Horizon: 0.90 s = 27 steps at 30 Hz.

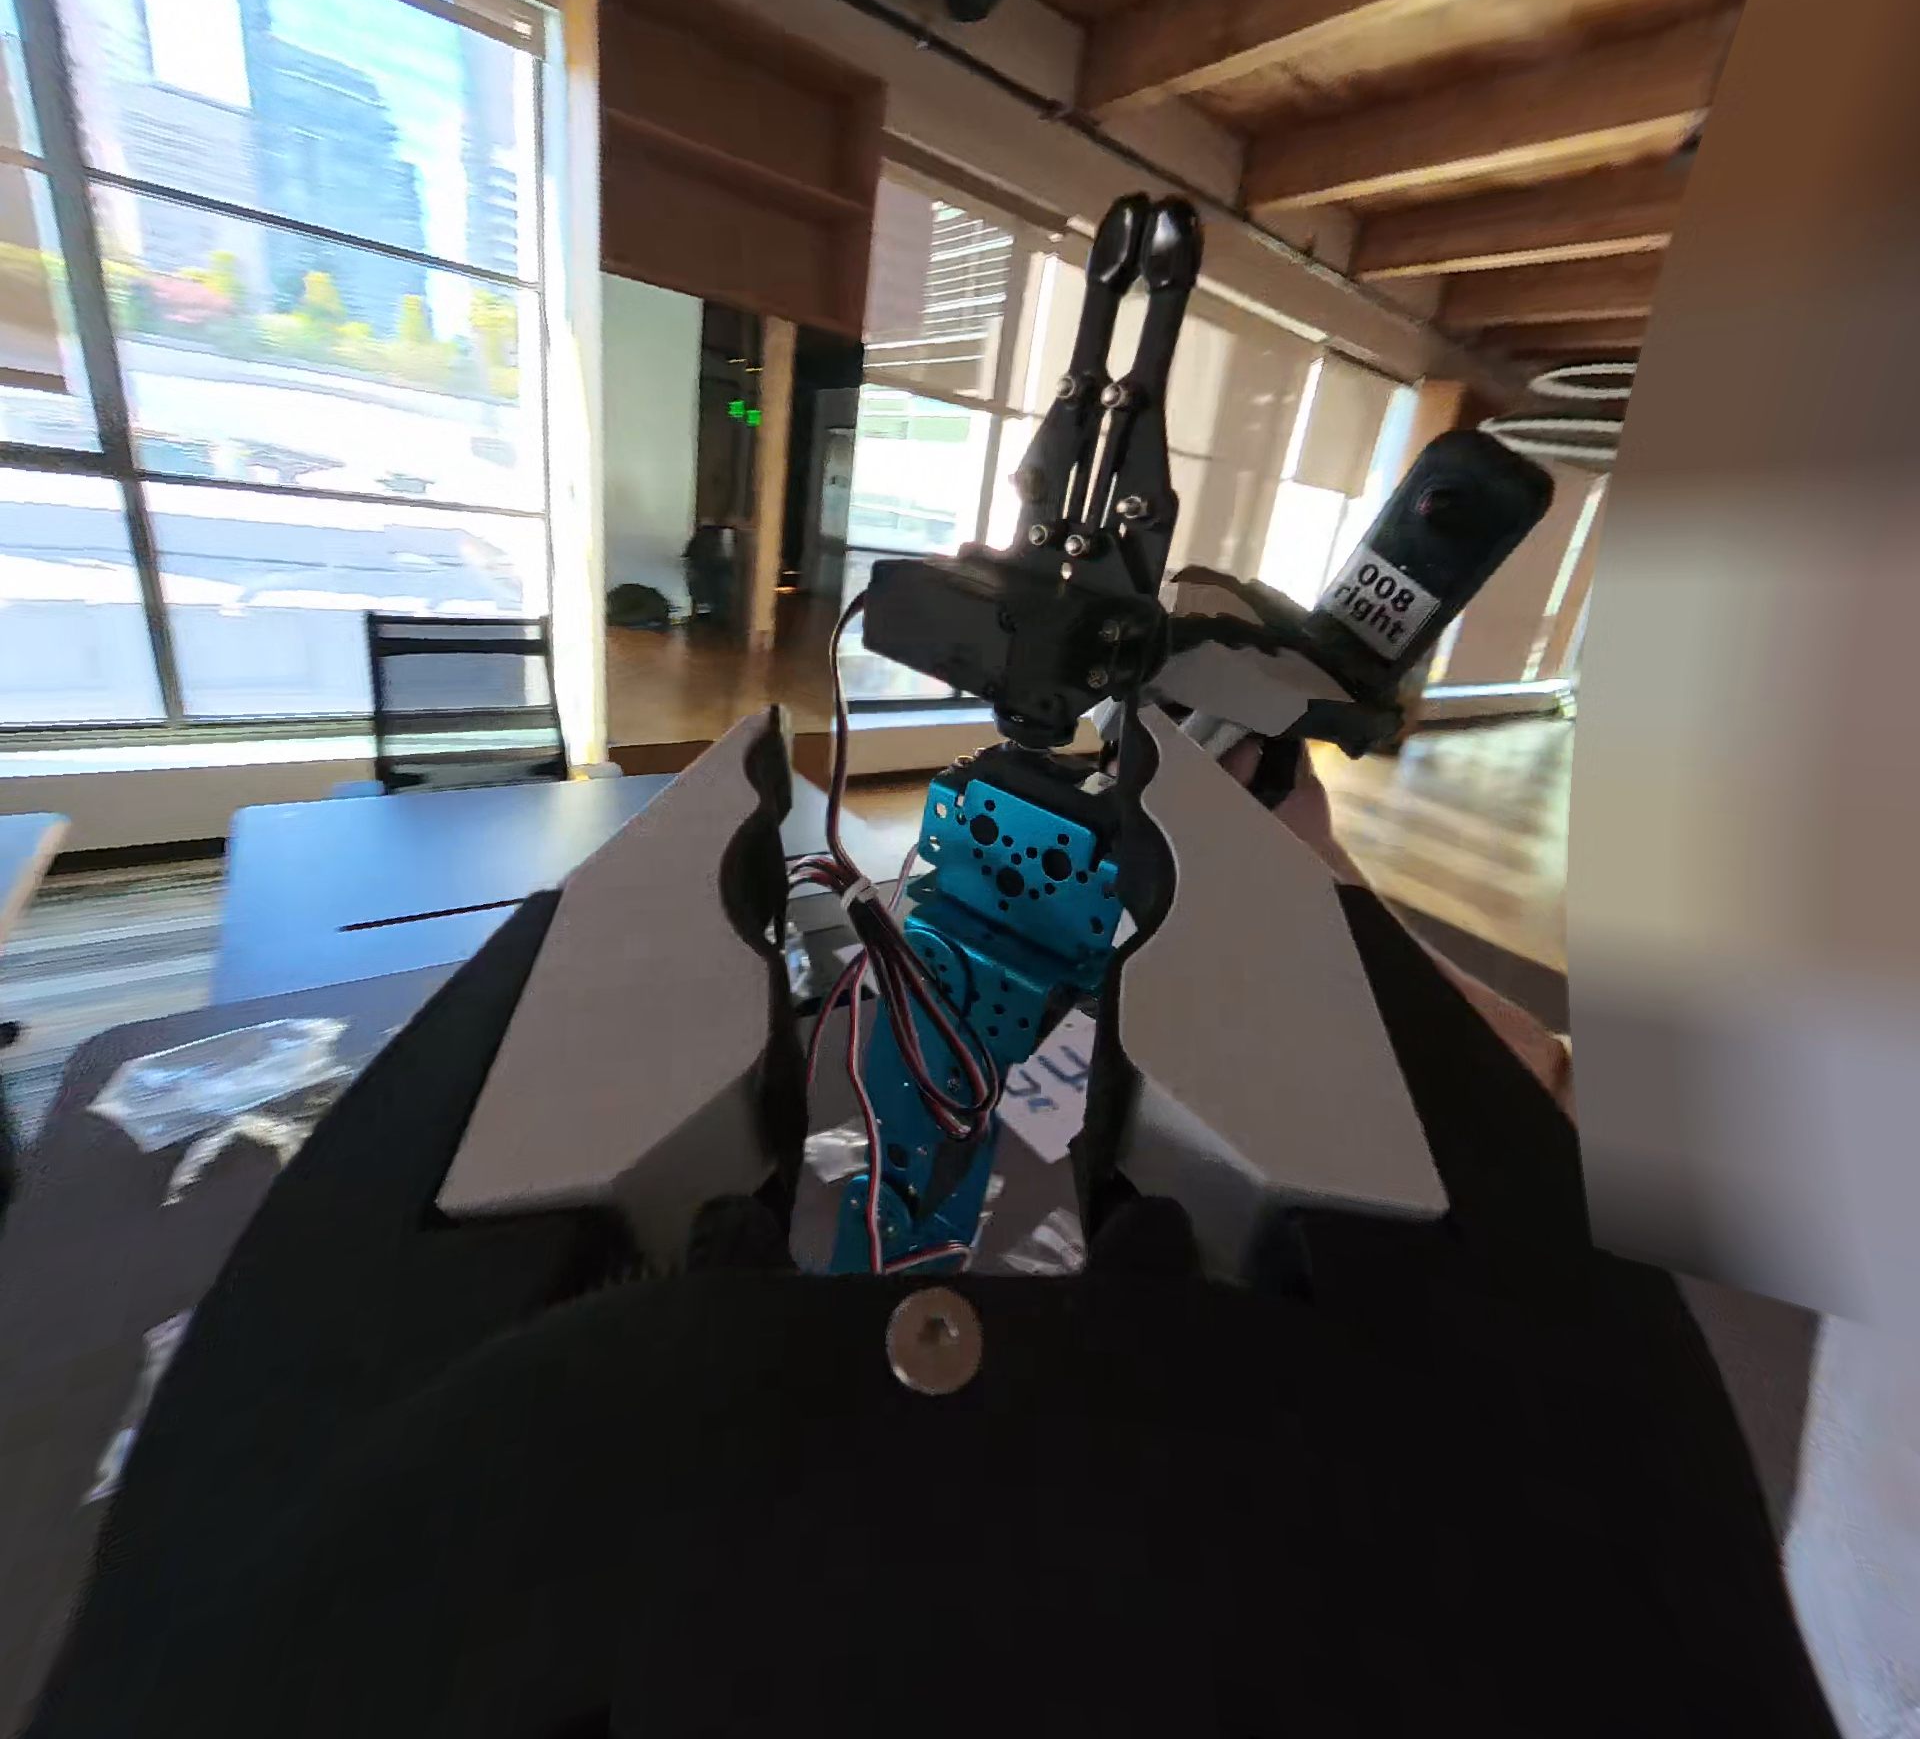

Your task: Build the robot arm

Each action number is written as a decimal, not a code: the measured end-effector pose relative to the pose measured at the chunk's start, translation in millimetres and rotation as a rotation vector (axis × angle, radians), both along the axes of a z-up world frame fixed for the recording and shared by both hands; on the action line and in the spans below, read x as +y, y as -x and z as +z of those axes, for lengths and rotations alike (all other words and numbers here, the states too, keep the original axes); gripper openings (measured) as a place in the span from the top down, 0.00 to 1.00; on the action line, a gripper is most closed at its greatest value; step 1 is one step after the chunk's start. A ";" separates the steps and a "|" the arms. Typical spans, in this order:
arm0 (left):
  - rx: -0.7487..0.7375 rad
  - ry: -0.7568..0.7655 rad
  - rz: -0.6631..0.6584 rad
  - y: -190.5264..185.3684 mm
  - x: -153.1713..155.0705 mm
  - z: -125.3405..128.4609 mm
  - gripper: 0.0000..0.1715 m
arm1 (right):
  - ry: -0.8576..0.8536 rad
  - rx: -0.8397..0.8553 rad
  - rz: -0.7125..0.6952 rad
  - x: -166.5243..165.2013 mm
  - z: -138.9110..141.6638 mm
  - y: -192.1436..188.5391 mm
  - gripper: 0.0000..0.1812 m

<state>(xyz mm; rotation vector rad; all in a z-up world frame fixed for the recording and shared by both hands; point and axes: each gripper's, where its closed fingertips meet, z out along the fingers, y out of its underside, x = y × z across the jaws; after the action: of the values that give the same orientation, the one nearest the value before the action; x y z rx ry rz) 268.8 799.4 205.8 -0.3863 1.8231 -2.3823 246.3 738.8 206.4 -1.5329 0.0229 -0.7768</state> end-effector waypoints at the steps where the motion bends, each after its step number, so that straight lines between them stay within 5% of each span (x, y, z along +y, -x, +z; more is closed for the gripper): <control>1: -0.016 -0.015 0.026 2.0 -0.6 3.7 0.63 | 0.002 0.009 0.018 3.2 -1.5 -1.6 0.99; 10: -0.121 -0.199 0.219 4.4 -14.5 14.8 0.58 | 0.051 0.016 0.012 15.6 -8.9 -7.4 0.99; 27: -0.095 -0.302 0.203 3.1 -35.2 9.4 0.64 | 0.145 0.046 -0.118 18.6 -7.8 -13.2 0.99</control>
<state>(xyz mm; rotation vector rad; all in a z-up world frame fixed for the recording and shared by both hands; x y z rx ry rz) 265.7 764.2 215.2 -0.3953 1.9553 -1.9235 259.5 757.4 198.6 -1.6990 0.0935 -0.8517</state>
